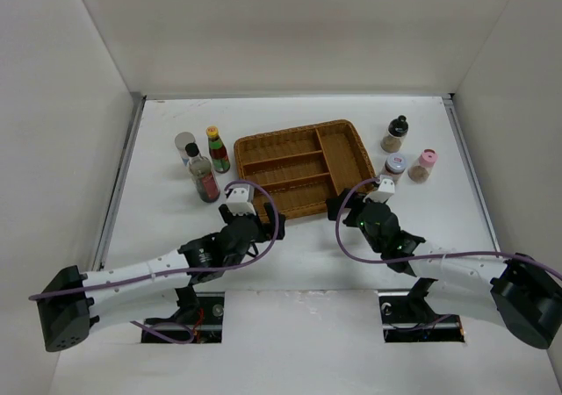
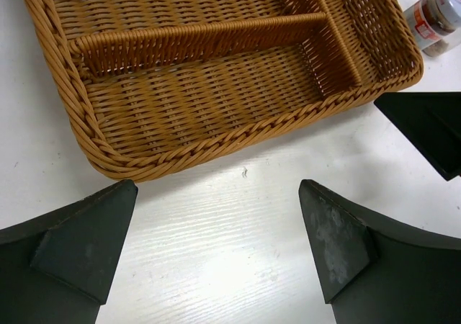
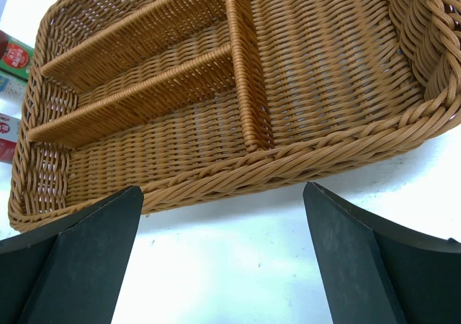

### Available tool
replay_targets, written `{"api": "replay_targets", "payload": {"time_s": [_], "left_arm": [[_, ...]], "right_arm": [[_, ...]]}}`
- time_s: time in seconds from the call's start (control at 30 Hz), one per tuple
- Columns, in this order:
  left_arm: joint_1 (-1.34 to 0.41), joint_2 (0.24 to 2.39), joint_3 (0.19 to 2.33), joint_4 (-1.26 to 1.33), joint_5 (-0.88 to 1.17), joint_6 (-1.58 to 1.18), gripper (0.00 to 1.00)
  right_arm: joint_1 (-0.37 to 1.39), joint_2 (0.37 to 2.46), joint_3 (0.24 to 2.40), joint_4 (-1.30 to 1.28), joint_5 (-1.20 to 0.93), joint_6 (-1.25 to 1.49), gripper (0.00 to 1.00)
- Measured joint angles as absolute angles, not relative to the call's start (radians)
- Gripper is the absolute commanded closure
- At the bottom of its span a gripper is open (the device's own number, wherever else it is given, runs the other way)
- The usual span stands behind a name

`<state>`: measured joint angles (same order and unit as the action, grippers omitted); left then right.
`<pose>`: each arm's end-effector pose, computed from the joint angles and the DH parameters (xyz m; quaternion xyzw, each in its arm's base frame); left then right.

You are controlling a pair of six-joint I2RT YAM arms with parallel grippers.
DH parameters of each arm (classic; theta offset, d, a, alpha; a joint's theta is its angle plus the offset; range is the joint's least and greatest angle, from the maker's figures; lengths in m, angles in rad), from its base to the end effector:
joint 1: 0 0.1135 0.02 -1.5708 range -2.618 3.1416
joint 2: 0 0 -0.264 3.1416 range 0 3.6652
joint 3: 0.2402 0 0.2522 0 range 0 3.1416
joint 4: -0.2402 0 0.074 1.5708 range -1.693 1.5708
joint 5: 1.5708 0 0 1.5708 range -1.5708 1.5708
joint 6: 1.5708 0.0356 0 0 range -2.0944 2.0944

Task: Organize the condiment bottles

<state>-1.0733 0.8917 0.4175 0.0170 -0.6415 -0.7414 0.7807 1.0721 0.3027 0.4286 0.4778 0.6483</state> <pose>0.1101 -0.1581 0.2152 -0.0312 0.8221 -0.2303 0.5197 0.1614 0.1368 0.1827 0.0837 0.8009 0.2213 0.5501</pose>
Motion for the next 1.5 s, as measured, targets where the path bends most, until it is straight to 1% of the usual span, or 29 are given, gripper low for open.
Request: {"api": "replay_targets", "payload": {"time_s": [0.5, 0.57, 0.67, 0.7, 0.73, 0.77, 0.8, 0.83, 0.87, 0.9, 0.93, 1.0, 1.03, 1.07, 1.1, 1.13, 1.17, 1.2, 1.23, 1.27, 1.3, 1.33, 1.37, 1.4, 1.5], "left_arm": [[-1.061, 0.847, 0.422, 0.008, -0.645, -0.715, 0.00], [-1.062, 0.847, 0.455, -0.019, -0.658, -0.672, 0.00], [-1.073, 0.847, 0.564, -0.031, -0.710, -0.582, 0.00], [-1.074, 0.847, 0.603, -0.029, -0.727, -0.556, 0.02], [-1.074, 0.846, 0.645, -0.023, -0.741, -0.529, 0.16], [-1.071, 0.843, 0.681, -0.014, -0.757, -0.503, 0.41], [-1.066, 0.838, 0.709, -0.004, -0.769, -0.486, 0.53], [-1.059, 0.830, 0.731, 0.001, -0.784, -0.459, 0.60], [-1.050, 0.819, 0.747, 0.003, -0.804, -0.439, 0.60], [-1.036, 0.809, 0.759, 0.000, -0.826, -0.421, 0.56], [-1.018, 0.801, 0.770, -0.013, -0.852, -0.410, 0.49], [-0.970, 0.798, 0.793, -0.048, -0.896, -0.394, 0.30], [-0.941, 0.799, 0.805, -0.069, -0.916, -0.388, 0.24], [-0.915, 0.801, 0.815, -0.090, -0.930, -0.386, 0.21], [-0.884, 0.804, 0.827, -0.112, -0.944, -0.383, 0.21], [-0.850, 0.809, 0.839, -0.134, -0.952, -0.382, 0.20], [-0.815, 0.815, 0.850, -0.154, -0.958, -0.380, 0.21], [-0.780, 0.822, 0.860, -0.171, -0.959, -0.379, 0.21], [-0.746, 0.830, 0.868, -0.185, -0.957, -0.377, 0.21], [-0.709, 0.840, 0.874, -0.197, -0.952, -0.376, 0.21], [-0.671, 0.852, 0.878, -0.205, -0.936, -0.374, 0.22], [-0.633, 0.865, 0.881, -0.213, -0.916, -0.374, 0.22], [-0.599, 0.879, 0.883, -0.221, -0.892, -0.373, 0.22], [-0.562, 0.897, 0.885, -0.225, -0.862, -0.373, 0.23], [-0.467, 0.953, 0.890, -0.239, -0.773, -0.373, 0.23]], "right_arm": [[0.781, 1.072, 0.303, 0.429, 0.478, 0.648, 0.00], [0.781, 1.074, 0.303, 0.429, 0.478, 0.648, 0.00], [0.781, 1.083, 0.303, 0.429, 0.478, 0.648, 0.00], [0.781, 1.087, 0.303, 0.429, 0.478, 0.648, 0.00], [0.781, 1.089, 0.303, 0.428, 0.477, 0.648, 0.00], [0.781, 1.090, 0.303, 0.428, 0.478, 0.648, 0.00], [0.781, 1.090, 0.303, 0.428, 0.478, 0.648, 0.00], [0.781, 1.090, 0.303, 0.428, 0.478, 0.648, 0.00], [0.781, 1.090, 0.303, 0.428, 0.478, 0.648, 0.00], [0.781, 1.090, 0.303, 0.428, 0.478, 0.648, 0.00], [0.781, 1.090, 0.303, 0.429, 0.478, 0.648, 0.00], [0.781, 1.090, 0.303, 0.432, 0.478, 0.647, 0.00], [0.781, 1.090, 0.303, 0.435, 0.478, 0.646, 0.00], [0.783, 1.090, 0.303, 0.438, 0.478, 0.645, 0.00], [0.786, 1.090, 0.303, 0.440, 0.478, 0.643, 0.00], [0.788, 1.090, 0.303, 0.442, 0.474, 0.642, 0.02], [0.791, 1.090, 0.303, 0.445, 0.470, 0.640, 0.14], [0.792, 1.090, 0.303, 0.448, 0.464, 0.633, 0.30], [0.794, 1.089, 0.303, 0.451, 0.454, 0.628, 0.51], [0.794, 1.087, 0.303, 0.456, 0.445, 0.620, 0.67], [0.794, 1.084, 0.303, 0.464, 0.437, 0.617, 0.77], [0.794, 1.081, 0.303, 0.472, 0.430, 0.614, 0.79], [0.795, 1.076, 0.303, 0.481, 0.424, 0.613, 0.79], [0.796, 1.071, 0.303, 0.487, 0.418, 0.613, 0.76], [0.814, 1.065, 0.303, 0.508, 0.404, 0.604, 0.54]]}}
